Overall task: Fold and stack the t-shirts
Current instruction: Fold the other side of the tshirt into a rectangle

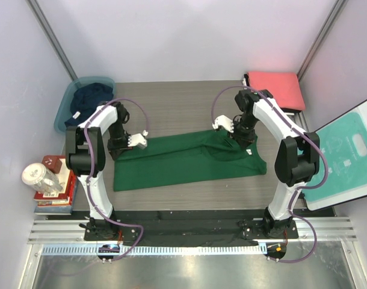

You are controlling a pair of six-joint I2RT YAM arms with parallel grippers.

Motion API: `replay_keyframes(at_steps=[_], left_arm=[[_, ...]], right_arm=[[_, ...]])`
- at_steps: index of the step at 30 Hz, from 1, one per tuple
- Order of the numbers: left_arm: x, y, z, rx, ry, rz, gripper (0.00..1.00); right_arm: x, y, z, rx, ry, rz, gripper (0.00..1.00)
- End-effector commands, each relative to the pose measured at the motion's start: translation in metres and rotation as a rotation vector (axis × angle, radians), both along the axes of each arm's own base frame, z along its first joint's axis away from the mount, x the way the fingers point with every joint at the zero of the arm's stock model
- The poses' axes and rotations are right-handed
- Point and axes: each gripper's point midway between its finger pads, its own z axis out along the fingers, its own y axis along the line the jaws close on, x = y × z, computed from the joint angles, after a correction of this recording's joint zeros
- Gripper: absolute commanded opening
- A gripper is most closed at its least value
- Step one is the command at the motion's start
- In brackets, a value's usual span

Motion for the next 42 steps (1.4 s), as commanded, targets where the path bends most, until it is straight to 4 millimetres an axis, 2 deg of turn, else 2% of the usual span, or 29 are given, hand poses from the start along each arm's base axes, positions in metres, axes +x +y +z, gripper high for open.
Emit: replay_keyframes(at_steps=[1, 10, 20, 23, 24, 27, 28, 31, 32, 35, 38, 39, 40, 41, 42], left_arm=[[-0.054, 0.005, 0.03, 0.008, 0.196, -0.014, 0.01], [-0.06, 0.007, 0.027, 0.014, 0.197, -0.034, 0.0], [-0.065, 0.008, 0.02, 0.028, 0.185, -0.054, 0.01], [-0.064, 0.009, 0.017, 0.032, 0.181, -0.055, 0.02], [-0.064, 0.01, 0.016, 0.035, 0.18, -0.056, 0.02], [-0.062, 0.015, 0.013, 0.063, 0.172, -0.065, 0.13], [-0.061, 0.016, 0.012, 0.068, 0.167, -0.067, 0.15], [-0.055, 0.021, 0.009, 0.099, 0.138, -0.077, 0.51], [-0.054, 0.022, 0.01, 0.103, 0.13, -0.072, 0.55], [-0.046, 0.022, 0.015, 0.088, 0.102, -0.047, 0.54], [-0.023, 0.018, 0.031, 0.05, 0.025, 0.013, 0.54], [-0.017, 0.019, 0.037, 0.05, 0.002, 0.021, 0.55], [-0.012, 0.011, 0.04, -0.002, -0.015, 0.049, 0.56], [0.002, 0.008, 0.05, -0.014, -0.07, 0.077, 0.58], [0.008, 0.005, 0.051, -0.028, -0.084, 0.091, 0.59]], right_arm=[[-0.052, -0.014, 0.014, -0.059, 0.127, 0.074, 0.01], [-0.078, -0.016, 0.003, -0.116, 0.179, 0.156, 0.01], [-0.093, -0.023, -0.004, -0.177, 0.211, 0.195, 0.01], [-0.099, -0.028, -0.007, -0.207, 0.224, 0.212, 0.04], [-0.1, -0.029, -0.008, -0.217, 0.227, 0.215, 0.08], [-0.108, -0.037, -0.013, -0.279, 0.253, 0.244, 0.25], [-0.113, -0.041, -0.016, -0.294, 0.27, 0.252, 0.27], [-0.115, -0.053, -0.02, -0.369, 0.262, 0.272, 0.37], [-0.113, -0.054, -0.02, -0.374, 0.249, 0.269, 0.38], [-0.106, -0.051, -0.018, -0.368, 0.216, 0.262, 0.41], [-0.091, -0.041, -0.01, -0.315, 0.173, 0.21, 0.41], [-0.08, -0.026, -0.003, -0.233, 0.141, 0.162, 0.41], [-0.073, -0.021, -0.002, -0.204, 0.139, 0.127, 0.41], [-0.061, -0.013, 0.001, -0.16, 0.112, 0.09, 0.41], [-0.042, -0.007, 0.011, -0.109, 0.067, 0.042, 0.41]])
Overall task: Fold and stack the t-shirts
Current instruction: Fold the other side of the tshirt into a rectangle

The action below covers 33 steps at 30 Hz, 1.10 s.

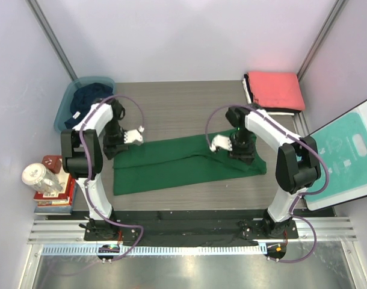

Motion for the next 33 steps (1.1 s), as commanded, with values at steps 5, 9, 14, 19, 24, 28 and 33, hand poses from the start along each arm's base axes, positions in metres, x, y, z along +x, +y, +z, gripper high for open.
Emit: replay_keyframes(at_steps=[5, 9, 14, 19, 24, 28, 33], left_arm=[[0.035, -0.026, 0.039, -0.133, -0.124, 0.148, 0.58], [0.033, -0.025, 0.017, -0.092, -0.127, 0.147, 0.58], [0.029, -0.029, 0.003, -0.067, -0.118, 0.14, 0.57], [0.031, -0.036, 0.001, -0.078, -0.12, 0.149, 0.57], [0.028, -0.038, -0.001, -0.079, -0.113, 0.156, 0.56], [0.026, -0.04, -0.001, -0.083, -0.108, 0.16, 0.55], [0.026, -0.04, -0.002, -0.08, -0.112, 0.16, 0.54]], right_arm=[[0.108, 0.047, 0.034, 0.321, -0.227, -0.386, 0.11], [0.124, 0.065, 0.021, 0.373, -0.193, -0.38, 0.23], [0.112, 0.099, 0.015, 0.42, -0.114, -0.272, 0.29], [0.113, 0.116, 0.008, 0.421, -0.07, -0.213, 0.31], [0.119, 0.123, 0.007, 0.434, -0.065, -0.194, 0.36], [0.123, 0.127, -0.001, 0.43, -0.061, -0.186, 0.36], [0.124, 0.129, -0.013, 0.423, -0.042, -0.175, 0.37]])
